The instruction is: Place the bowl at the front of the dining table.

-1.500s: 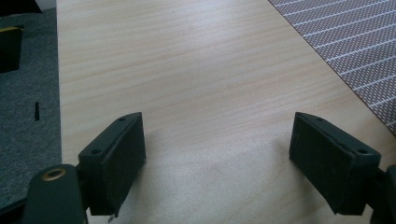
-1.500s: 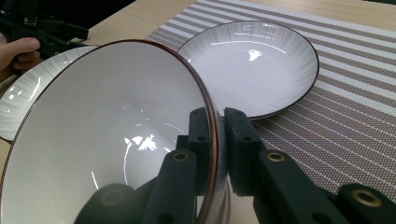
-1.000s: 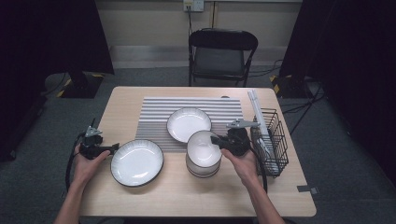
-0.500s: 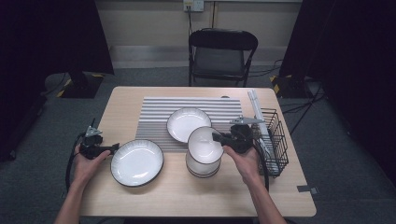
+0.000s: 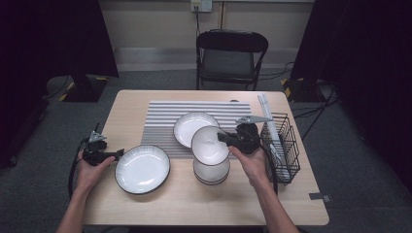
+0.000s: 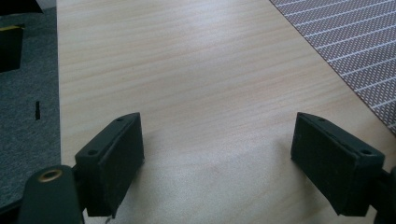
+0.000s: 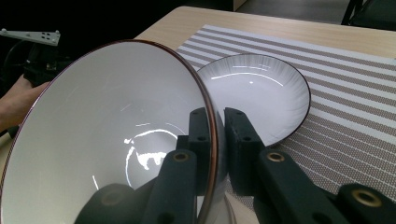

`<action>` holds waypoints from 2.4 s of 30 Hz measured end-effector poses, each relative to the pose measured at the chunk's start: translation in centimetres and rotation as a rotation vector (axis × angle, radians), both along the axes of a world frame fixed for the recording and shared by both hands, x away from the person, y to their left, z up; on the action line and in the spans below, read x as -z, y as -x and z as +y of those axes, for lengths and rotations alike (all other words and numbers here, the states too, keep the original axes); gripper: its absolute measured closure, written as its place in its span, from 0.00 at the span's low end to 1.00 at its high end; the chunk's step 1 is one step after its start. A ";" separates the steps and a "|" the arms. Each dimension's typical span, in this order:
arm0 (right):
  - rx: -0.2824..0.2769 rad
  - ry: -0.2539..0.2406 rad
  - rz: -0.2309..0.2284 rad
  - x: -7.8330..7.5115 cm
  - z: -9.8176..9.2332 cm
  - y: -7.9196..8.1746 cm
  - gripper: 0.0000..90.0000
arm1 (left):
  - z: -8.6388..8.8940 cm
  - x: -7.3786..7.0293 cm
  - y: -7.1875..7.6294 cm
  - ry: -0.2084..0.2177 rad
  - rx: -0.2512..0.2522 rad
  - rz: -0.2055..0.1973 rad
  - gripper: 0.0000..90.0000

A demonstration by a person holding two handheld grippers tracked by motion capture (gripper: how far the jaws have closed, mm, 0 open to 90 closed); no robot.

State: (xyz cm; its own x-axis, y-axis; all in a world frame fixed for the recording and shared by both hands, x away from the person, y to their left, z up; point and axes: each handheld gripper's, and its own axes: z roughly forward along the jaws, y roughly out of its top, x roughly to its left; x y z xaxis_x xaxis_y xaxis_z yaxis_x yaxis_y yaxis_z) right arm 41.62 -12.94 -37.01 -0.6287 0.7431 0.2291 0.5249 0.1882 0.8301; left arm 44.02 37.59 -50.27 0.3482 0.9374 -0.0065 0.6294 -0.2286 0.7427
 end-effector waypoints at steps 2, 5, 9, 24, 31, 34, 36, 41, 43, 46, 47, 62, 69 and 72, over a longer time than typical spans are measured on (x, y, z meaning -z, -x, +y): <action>0.001 -0.006 0.001 -0.1 0.1 -0.1 0.91 | 0.0 0.0 0.0 0.000 0.000 -0.001 0.19; -0.001 -0.014 -0.001 -0.3 0.3 -0.3 0.91 | 0.0 0.0 0.0 0.000 0.001 -0.001 0.19; -0.001 -0.010 -0.003 -0.4 0.5 -0.4 0.91 | 0.0 0.0 0.0 0.000 0.000 0.000 0.19; 0.012 -0.006 -0.014 -1.0 1.4 -1.4 0.91 | 0.0 0.0 0.0 0.002 0.001 -0.001 0.19; 0.012 0.000 -0.008 -1.2 2.3 -2.3 0.91 | 0.0 0.0 0.0 0.001 0.001 -0.001 0.18; 0.013 0.003 -0.008 -1.2 2.5 -2.7 0.91 | 0.0 0.0 0.0 0.002 0.001 -0.001 0.18; 0.012 -0.001 -0.006 -1.1 2.7 -3.0 0.91 | 0.0 0.0 0.0 0.002 0.002 -0.001 0.18; 0.020 0.003 -0.002 -1.0 3.0 -3.7 0.91 | 0.0 0.0 0.0 0.002 0.001 -0.001 0.18; 0.022 0.009 -0.006 -1.0 3.0 -3.9 0.91 | 0.0 0.0 0.0 0.002 0.001 -0.001 0.18; 0.025 0.013 -0.004 -0.9 3.1 -4.5 0.91 | 0.0 0.0 0.0 0.002 0.001 -0.001 0.18; 0.029 0.015 -0.001 -0.9 3.1 -4.6 0.91 | 0.0 0.0 0.0 0.002 0.001 -0.001 0.18; 0.057 0.030 0.023 -0.4 3.8 -6.9 0.91 | 0.0 0.0 0.0 0.003 0.003 0.000 0.18; 0.078 0.022 0.028 -0.5 4.0 -7.8 0.91 | 0.0 0.0 0.0 0.003 0.004 0.001 0.18; 0.074 -0.005 0.037 -0.4 4.0 -7.8 0.91 | 0.1 0.0 -0.1 0.002 0.009 0.001 0.18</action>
State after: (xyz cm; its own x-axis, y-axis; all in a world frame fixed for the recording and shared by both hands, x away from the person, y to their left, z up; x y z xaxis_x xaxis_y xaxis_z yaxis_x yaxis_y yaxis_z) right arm 49.41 -8.95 -36.58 -0.5629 0.7863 0.2547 0.5674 0.1435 0.8108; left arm 44.07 37.68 -50.27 0.3569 0.9341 -0.0089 0.6283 -0.2330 0.7422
